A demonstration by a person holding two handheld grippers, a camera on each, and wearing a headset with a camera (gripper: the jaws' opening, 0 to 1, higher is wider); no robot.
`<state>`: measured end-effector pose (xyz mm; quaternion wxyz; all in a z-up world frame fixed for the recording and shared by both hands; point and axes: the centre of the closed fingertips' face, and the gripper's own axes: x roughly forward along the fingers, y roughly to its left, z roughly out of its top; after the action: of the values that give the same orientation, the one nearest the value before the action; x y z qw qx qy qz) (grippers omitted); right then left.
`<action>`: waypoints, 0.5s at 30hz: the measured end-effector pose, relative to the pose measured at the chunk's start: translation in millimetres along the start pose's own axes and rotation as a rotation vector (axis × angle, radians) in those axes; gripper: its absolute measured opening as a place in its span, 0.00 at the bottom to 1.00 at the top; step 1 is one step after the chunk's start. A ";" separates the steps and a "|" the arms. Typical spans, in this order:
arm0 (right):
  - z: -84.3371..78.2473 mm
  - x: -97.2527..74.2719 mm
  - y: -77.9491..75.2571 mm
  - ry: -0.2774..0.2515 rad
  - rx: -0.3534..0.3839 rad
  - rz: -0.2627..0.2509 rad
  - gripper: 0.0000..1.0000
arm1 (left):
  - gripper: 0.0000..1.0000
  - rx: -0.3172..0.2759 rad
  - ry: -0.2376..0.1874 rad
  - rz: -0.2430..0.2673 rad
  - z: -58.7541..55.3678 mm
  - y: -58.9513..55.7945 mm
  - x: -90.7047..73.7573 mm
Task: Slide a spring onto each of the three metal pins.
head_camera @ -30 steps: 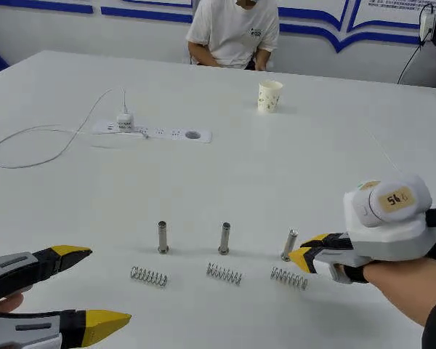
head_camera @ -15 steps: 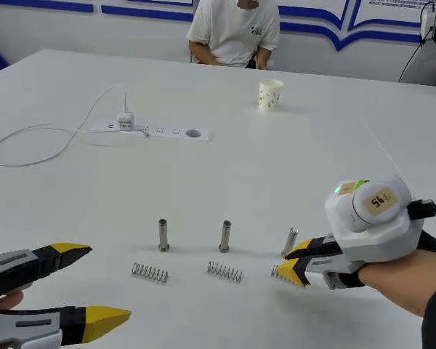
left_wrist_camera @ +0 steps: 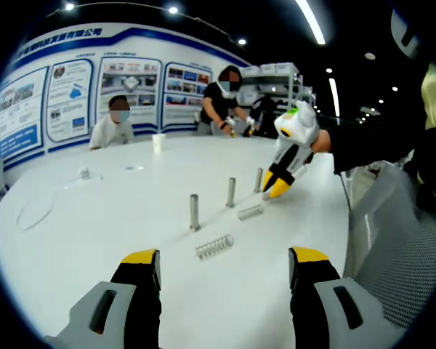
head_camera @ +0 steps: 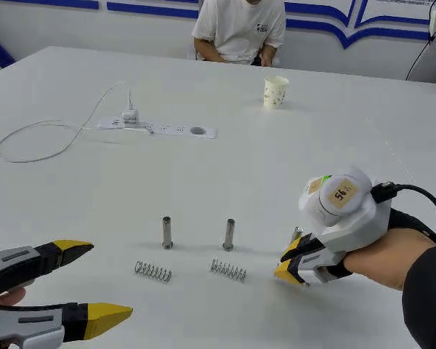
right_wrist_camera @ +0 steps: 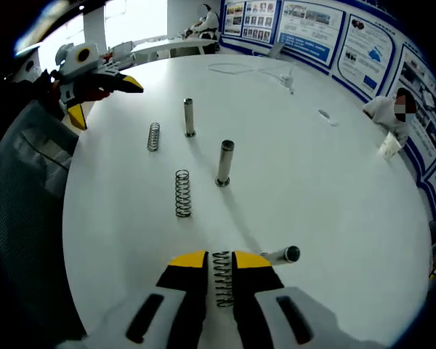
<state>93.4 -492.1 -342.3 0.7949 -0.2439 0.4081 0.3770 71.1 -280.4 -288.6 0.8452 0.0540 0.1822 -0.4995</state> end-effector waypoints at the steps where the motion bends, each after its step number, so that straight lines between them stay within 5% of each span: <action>1: -0.4 0.8 0.7 0.006 -0.002 0.007 0.14 | 0.73 -0.002 -0.001 0.000 0.0 0.0 -0.1; 15: -6.3 8.9 1.1 0.077 -0.044 0.034 0.12 | 0.73 -0.011 -0.005 0.006 -1.4 1.5 -1.1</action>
<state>93.0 -492.3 -353.3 0.7665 -0.2688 0.4341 0.3896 71.5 -278.3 -289.7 0.8475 0.0487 0.1827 -0.4959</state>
